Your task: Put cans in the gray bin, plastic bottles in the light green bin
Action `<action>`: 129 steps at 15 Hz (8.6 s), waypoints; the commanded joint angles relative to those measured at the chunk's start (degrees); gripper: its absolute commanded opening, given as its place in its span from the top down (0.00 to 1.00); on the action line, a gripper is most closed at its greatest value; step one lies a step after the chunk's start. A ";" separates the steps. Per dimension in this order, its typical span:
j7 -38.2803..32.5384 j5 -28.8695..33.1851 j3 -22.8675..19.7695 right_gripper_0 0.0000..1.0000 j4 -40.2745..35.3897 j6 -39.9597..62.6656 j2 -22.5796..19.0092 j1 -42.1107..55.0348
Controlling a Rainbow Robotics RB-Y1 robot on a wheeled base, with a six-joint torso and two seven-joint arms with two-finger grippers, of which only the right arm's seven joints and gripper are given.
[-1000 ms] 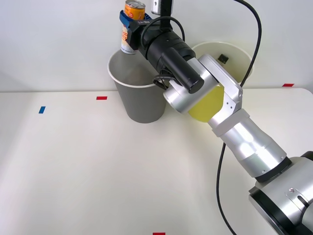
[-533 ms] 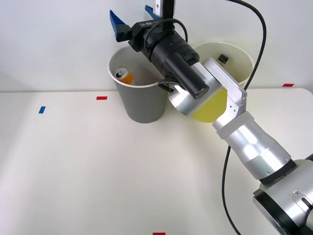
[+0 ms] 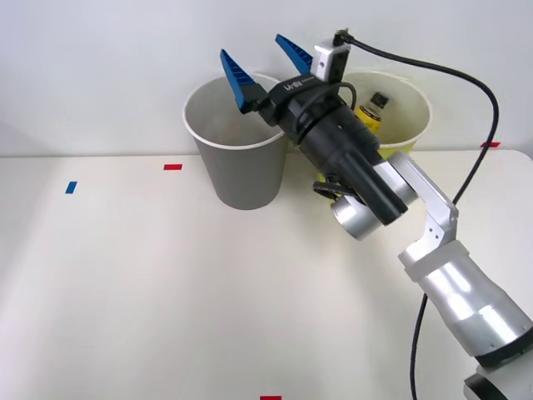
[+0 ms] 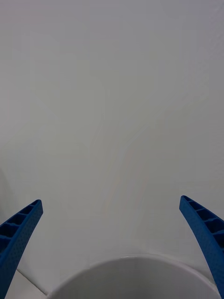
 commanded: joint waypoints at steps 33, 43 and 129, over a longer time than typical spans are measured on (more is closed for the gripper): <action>5.59 -4.58 -15.75 0.00 -33.61 1.04 4.76 68.73; 36.26 -4.14 -16.36 0.00 -26.14 -13.02 11.26 73.83; 45.66 -4.41 -5.99 0.00 -26.23 -20.31 8.36 89.91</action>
